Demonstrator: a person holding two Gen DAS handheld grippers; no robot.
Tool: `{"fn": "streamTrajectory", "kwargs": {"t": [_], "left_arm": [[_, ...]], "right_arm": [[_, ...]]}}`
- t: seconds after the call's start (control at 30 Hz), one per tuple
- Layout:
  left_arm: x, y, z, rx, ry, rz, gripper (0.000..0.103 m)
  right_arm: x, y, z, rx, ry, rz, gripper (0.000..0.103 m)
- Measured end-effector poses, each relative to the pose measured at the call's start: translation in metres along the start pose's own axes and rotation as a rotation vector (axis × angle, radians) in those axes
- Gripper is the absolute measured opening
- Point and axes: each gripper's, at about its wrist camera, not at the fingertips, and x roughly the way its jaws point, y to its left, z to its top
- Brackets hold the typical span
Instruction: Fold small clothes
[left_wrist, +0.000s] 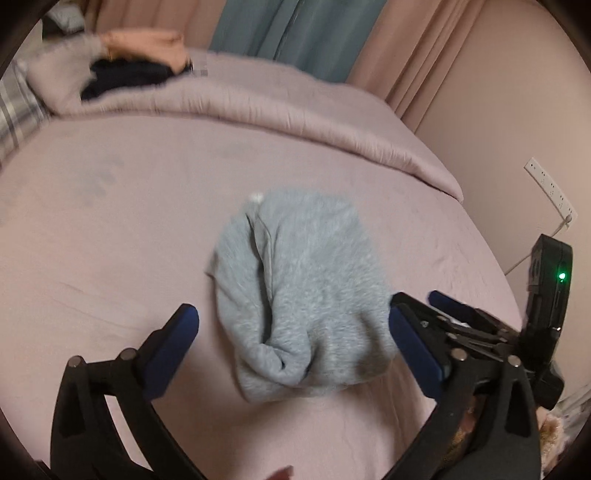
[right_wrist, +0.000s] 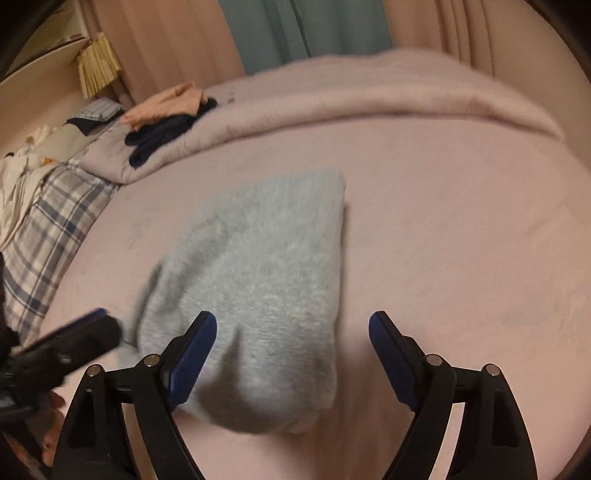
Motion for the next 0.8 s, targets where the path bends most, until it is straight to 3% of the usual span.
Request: {"fn": "streamTrajectory", "kwargs": {"t": [0.27, 0.8], "left_arm": [[-0.054, -0.008, -0.01, 0.034, -0.105, 0.117, 0.103], [-0.043, -0.013, -0.046, 0.034, 0.007, 0.126, 0.103]], "right_arm": [[-0.06, 0.009, 0.0, -0.02, -0.118, -0.06, 0.092], [-0.067, 0.032, -0.017, -0.052, -0.159, -0.129, 0.093]]}}
